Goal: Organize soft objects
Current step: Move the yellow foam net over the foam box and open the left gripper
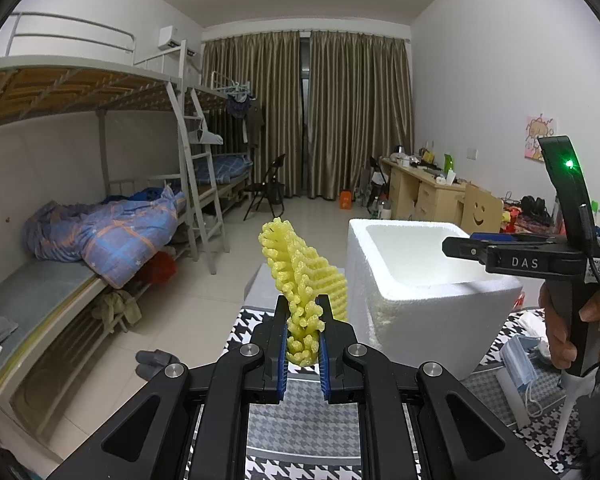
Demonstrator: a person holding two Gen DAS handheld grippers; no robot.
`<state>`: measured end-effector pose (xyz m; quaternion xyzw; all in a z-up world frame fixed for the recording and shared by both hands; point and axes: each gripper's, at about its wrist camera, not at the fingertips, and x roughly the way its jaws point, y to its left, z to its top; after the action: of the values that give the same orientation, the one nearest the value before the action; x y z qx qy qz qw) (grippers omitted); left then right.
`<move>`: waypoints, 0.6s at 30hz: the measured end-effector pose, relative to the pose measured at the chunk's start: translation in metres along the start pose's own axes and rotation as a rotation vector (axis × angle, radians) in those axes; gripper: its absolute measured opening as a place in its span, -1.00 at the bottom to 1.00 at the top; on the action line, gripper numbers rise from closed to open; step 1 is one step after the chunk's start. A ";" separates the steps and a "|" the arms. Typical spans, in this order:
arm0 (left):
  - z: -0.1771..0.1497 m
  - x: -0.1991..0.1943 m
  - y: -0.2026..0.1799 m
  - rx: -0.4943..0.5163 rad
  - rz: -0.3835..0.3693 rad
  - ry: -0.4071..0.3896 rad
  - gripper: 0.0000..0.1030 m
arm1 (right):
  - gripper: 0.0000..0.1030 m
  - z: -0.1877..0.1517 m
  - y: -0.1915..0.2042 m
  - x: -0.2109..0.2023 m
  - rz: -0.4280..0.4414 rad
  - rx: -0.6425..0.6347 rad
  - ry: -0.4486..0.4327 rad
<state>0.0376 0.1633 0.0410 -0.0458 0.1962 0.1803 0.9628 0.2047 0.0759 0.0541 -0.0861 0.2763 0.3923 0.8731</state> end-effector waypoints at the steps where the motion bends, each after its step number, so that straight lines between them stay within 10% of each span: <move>1: 0.001 0.000 0.000 0.002 0.000 -0.003 -0.75 | 0.28 0.000 0.000 -0.002 -0.002 -0.001 -0.003; 18: 0.025 -0.012 -0.024 0.060 -0.052 -0.062 -0.75 | 0.42 0.000 -0.005 -0.029 -0.030 -0.003 -0.056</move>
<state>0.0452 0.1410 0.0695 -0.0162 0.1703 0.1508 0.9737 0.1931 0.0544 0.0699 -0.0806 0.2497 0.3816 0.8863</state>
